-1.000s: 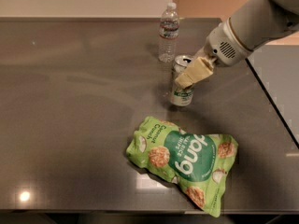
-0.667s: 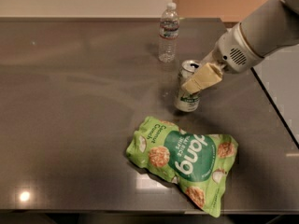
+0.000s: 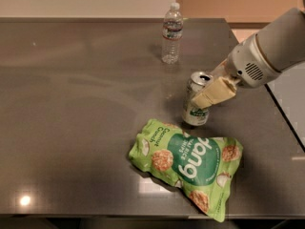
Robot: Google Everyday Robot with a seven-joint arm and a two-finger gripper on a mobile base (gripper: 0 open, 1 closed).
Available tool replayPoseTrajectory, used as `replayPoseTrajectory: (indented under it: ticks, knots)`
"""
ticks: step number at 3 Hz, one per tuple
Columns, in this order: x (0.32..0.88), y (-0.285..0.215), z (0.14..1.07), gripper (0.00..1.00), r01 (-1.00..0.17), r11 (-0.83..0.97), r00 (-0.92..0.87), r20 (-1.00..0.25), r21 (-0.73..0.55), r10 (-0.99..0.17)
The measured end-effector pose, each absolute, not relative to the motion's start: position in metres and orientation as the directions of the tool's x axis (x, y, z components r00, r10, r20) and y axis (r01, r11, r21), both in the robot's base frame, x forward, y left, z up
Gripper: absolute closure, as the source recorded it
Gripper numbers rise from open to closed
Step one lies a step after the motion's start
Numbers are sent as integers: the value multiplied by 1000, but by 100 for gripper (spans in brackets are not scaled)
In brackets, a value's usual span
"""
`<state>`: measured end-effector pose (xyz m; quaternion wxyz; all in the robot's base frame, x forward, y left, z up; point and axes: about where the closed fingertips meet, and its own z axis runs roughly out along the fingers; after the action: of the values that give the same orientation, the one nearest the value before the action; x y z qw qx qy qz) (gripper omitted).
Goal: Move 7up can near green rice chip bag
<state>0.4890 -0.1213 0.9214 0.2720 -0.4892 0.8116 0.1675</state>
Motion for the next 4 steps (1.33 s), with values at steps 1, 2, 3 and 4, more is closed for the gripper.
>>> replayPoseTrajectory:
  ticks: [1, 2, 3, 4]
  knots:
    - [479, -123, 918, 60, -890, 456, -362, -599, -5, -714]
    - [474, -122, 913, 37, -893, 449, -355, -594, -12, -722]
    - [473, -121, 910, 13, -897, 442, -346, -592, -19, -728]
    - [473, -121, 909, 0, -899, 437, -341, -595, -19, -728]
